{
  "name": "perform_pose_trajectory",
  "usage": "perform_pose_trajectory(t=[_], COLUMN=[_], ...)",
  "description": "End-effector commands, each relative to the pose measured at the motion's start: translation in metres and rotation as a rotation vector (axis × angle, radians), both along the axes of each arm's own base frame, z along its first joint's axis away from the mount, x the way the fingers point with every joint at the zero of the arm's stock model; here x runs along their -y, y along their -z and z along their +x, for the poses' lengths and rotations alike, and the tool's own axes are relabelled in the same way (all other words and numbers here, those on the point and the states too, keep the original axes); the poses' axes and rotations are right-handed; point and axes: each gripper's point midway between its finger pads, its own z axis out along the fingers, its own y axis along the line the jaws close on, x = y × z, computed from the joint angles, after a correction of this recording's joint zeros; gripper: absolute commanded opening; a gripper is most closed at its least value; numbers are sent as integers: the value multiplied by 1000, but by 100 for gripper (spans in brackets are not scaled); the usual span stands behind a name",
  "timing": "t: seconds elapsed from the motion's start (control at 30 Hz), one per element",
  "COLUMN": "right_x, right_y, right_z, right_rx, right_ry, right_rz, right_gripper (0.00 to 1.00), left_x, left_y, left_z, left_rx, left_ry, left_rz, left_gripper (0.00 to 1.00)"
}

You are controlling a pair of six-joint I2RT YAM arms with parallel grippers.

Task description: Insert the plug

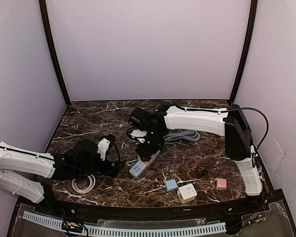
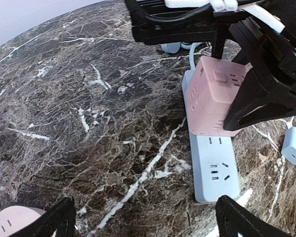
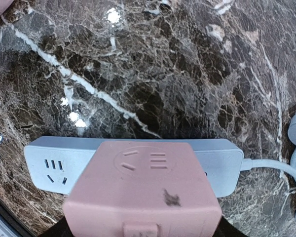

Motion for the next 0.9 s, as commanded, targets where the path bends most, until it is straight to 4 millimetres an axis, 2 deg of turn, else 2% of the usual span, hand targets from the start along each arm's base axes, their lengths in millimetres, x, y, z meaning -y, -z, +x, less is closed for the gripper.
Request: perform_pose_trajectory(t=[0.0, 0.07, 0.1, 0.2, 0.3, 0.43, 0.6, 0.73, 0.87], right_x=[-20, -21, -21, -20, -10, 18, 54, 69, 81], right_y=[-6, -18, -24, -47, -67, -87, -100, -102, -101], right_z=[4, 11, 12, 18, 23, 33, 38, 33, 31], right_rx=[33, 74, 88, 149, 205, 275, 313, 319, 323], right_ry=[20, 33, 36, 57, 86, 154, 237, 258, 276], right_rz=[101, 127, 143, 189, 223, 265, 327, 353, 363], right_gripper=[75, 96, 98, 99, 99, 99, 99, 99, 99], left_x=[18, 23, 26, 32, 39, 50, 67, 75, 80], left_y=[-9, -8, -6, 1, 6, 20, 32, 43, 55], left_z=[-3, -6, -6, -11, -15, -19, -23, -23, -18], left_rx=[-19, -35, -43, -76, -103, -135, -159, -171, -175], left_ry=[66, 85, 92, 115, 137, 171, 200, 199, 185], left_rz=[-45, -52, -52, -50, -53, -36, -17, 13, 45], left_gripper=[99, 99, 99, 99, 99, 99, 98, 96, 88])
